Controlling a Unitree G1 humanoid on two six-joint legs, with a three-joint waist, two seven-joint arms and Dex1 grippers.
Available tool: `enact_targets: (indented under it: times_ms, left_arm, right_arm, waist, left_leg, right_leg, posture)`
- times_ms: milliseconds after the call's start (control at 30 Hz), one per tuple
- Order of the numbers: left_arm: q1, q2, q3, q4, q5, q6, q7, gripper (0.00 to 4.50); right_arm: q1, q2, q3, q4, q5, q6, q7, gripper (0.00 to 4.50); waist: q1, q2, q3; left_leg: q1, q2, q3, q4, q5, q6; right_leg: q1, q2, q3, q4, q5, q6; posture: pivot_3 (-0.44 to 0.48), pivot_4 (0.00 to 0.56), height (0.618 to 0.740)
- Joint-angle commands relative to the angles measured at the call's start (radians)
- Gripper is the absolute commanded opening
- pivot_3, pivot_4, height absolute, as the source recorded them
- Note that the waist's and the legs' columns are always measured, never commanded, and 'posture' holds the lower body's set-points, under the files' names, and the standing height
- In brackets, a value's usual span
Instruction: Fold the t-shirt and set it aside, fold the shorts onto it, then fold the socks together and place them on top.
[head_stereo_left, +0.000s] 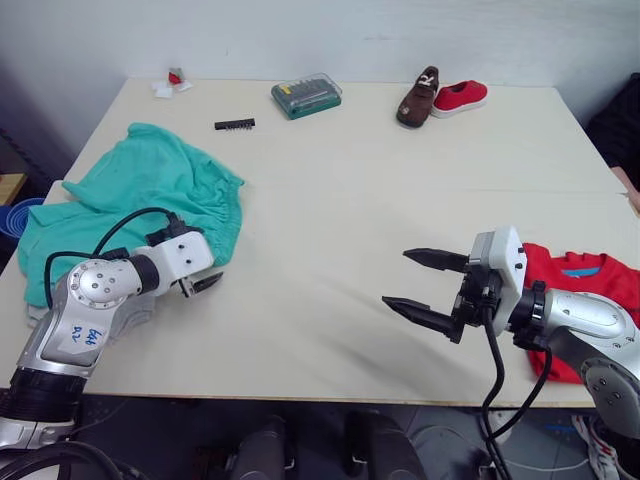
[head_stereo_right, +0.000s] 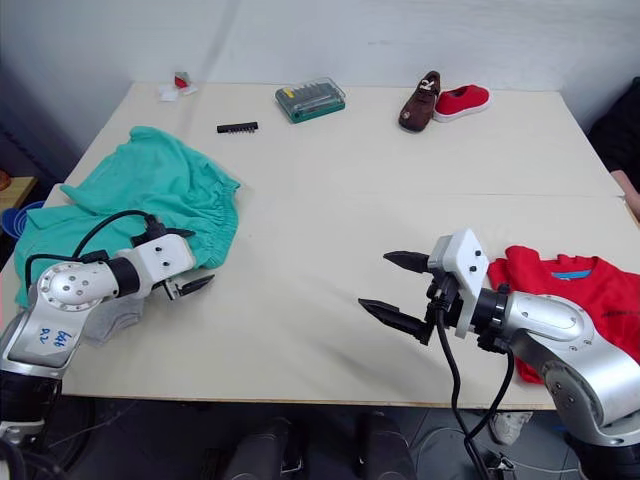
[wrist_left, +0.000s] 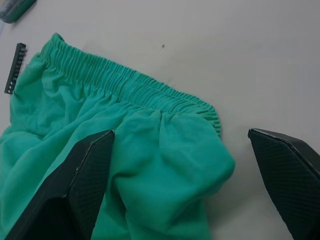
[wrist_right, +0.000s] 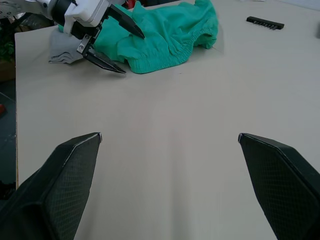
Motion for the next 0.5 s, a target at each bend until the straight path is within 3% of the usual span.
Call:
enact_targets:
  times_ms: [33,100,500]
  left_arm:
    - [0.002,0.018,0.018,0.018,-0.004,0.003,-0.019,4.31]
    - [-0.009,0.018,0.011,0.044,0.005,0.004,-0.021,3.93]
    - [-0.054,0.001,0.003,0.100,-0.017,0.025,-0.067,0.02]
  right_arm:
    - [-0.003,0.004,-0.014,-0.022,0.000,-0.020,-0.001,4.49]
    - [-0.008,0.005,-0.015,-0.023,0.004,-0.017,-0.004,4.50]
    - [-0.017,0.000,-0.028,-0.024,0.015,-0.010,-0.011,4.50]
  waist:
    - [0.000,0.000,0.000]
    - [0.000,0.000,0.000]
    - [0.001,0.000,0.000]
  left_leg:
    - [0.000,0.000,0.000,0.000,0.000,0.000]
    - [0.000,0.000,0.000,0.000,0.000,0.000]
    - [0.000,0.000,0.000,0.001,0.000,0.000]
  right_leg:
    - [0.000,0.000,0.000,0.000,0.000,0.000]
    - [0.000,0.000,0.000,0.000,0.000,0.000]
    - [0.000,0.000,0.000,0.001,0.000,0.000]
  posture:
    - [0.000,0.150,0.740]
    - [0.000,0.150,0.740]
    - [0.000,0.150,0.740]
